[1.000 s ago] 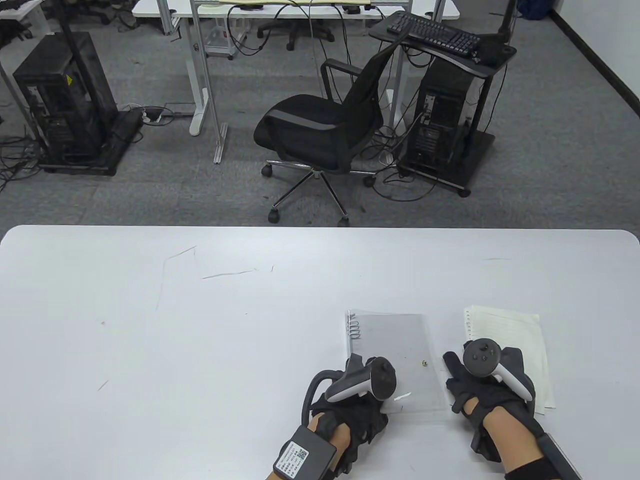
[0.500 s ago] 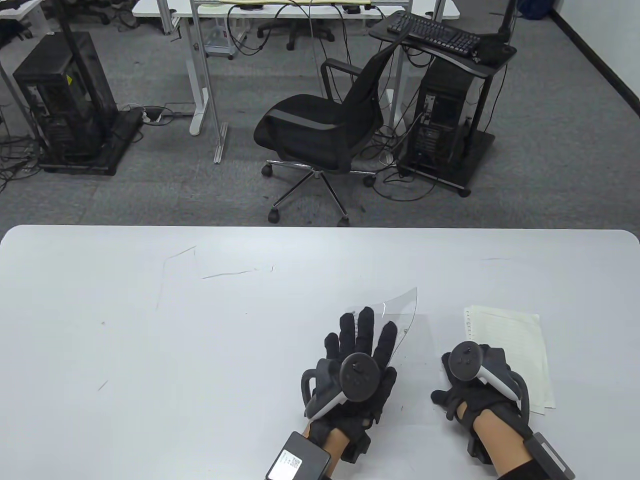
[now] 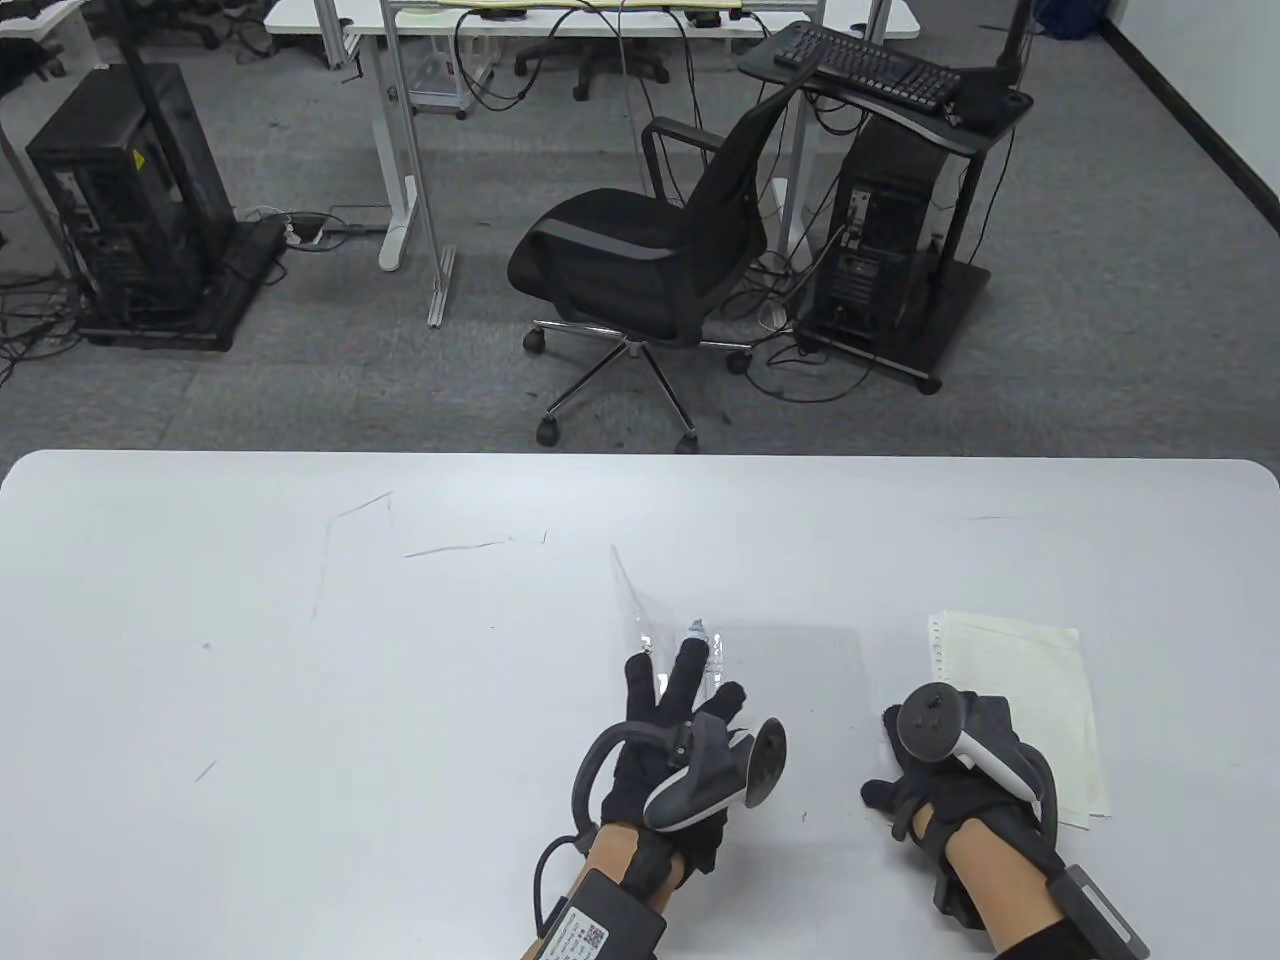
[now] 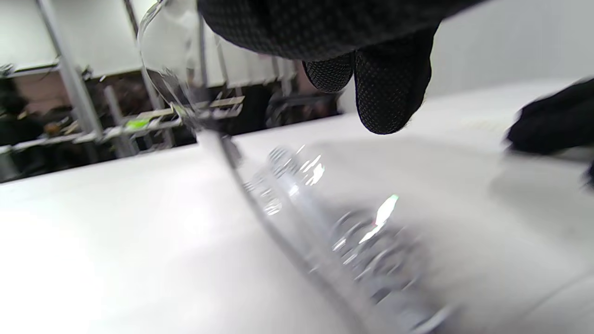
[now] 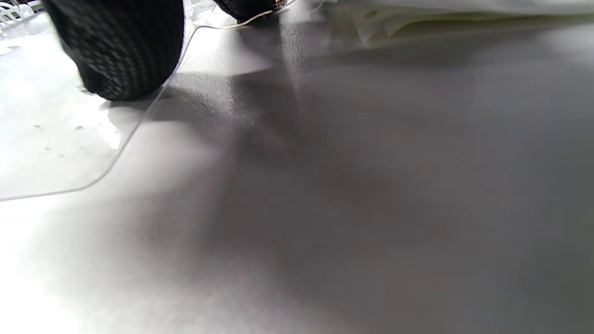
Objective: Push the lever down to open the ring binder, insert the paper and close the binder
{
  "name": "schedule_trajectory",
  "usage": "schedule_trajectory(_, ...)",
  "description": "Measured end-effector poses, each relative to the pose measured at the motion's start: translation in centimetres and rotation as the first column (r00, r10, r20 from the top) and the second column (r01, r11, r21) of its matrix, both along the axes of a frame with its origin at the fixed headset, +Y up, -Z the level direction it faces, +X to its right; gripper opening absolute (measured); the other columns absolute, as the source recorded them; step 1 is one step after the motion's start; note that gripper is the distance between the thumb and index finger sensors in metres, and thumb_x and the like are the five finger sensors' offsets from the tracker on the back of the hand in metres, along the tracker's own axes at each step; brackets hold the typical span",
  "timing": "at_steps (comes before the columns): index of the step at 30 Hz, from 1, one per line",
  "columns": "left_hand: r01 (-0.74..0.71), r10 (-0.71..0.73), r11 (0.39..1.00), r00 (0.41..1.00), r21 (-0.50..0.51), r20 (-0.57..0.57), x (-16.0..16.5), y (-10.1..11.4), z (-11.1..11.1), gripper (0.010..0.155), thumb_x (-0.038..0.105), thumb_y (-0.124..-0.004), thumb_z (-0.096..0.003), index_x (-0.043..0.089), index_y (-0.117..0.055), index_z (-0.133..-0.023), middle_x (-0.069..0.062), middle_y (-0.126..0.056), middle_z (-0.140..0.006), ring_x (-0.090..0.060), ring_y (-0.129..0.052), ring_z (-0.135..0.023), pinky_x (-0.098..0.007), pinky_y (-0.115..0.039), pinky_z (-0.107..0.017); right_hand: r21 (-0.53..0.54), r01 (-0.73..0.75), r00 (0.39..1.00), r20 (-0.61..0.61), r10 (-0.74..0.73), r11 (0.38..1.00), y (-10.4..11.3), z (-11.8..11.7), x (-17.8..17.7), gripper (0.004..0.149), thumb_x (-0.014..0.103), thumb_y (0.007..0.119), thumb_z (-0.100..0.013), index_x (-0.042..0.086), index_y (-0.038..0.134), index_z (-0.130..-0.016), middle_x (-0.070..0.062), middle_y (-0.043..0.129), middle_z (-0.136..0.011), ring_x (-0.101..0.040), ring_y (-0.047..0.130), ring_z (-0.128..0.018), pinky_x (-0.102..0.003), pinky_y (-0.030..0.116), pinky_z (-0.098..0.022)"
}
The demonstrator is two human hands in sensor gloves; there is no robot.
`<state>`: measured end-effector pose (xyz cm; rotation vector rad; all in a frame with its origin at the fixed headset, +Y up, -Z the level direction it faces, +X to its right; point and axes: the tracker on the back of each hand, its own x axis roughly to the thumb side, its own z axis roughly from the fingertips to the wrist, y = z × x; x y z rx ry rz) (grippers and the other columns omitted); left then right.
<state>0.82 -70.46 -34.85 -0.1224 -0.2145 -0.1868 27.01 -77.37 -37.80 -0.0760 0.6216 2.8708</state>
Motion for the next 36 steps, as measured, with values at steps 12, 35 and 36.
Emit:
schedule_trajectory(12,-0.418,0.227,0.803,0.874,-0.426,-0.43,-10.3,-4.4,-4.1,0.042,0.029,-0.077,-0.053,0.052,-0.083,-0.087,0.024,-0.054,-0.118,-0.036,-0.024,-0.117,-0.065,-0.027,-0.077,-0.014,0.014,1.0,-0.002,-0.014,1.0,0.0,0.0,-0.1,0.081,0.049,0.078,-0.045,0.023,0.036,-0.109,-0.011,0.011,-0.119,-0.045,-0.004,-0.1,-0.076,0.012,-0.063)
schedule_trajectory(35,-0.578,0.624,0.704,0.781,-0.413,-0.03,-5.2,-7.2,-1.6,0.07,0.06,-0.074,-0.0461,0.043,-0.041,-0.105,0.013,-0.025,-0.12,-0.022,-0.015,-0.111,-0.052,-0.023,-0.074,-0.026,-0.004,1.0,0.004,0.004,1.0,0.0,0.1,-0.3,0.081,0.05,0.076,-0.045,0.024,0.033,-0.109,-0.011,0.01,-0.119,-0.045,-0.005,-0.1,-0.076,0.012,-0.064)
schedule_trajectory(36,-0.564,0.61,0.719,0.792,-0.406,-0.02,-5.2,-7.3,-1.6,0.071,0.06,-0.074,-0.0455,0.044,-0.041,-0.105,0.013,-0.025,-0.12,-0.022,-0.016,-0.111,-0.051,-0.023,-0.074,-0.026,-0.006,1.0,0.004,0.006,1.0,0.0,0.1,-0.3,0.081,0.05,0.076,-0.046,0.024,0.033,-0.109,-0.011,0.01,-0.119,-0.045,-0.005,-0.1,-0.076,0.012,-0.064)
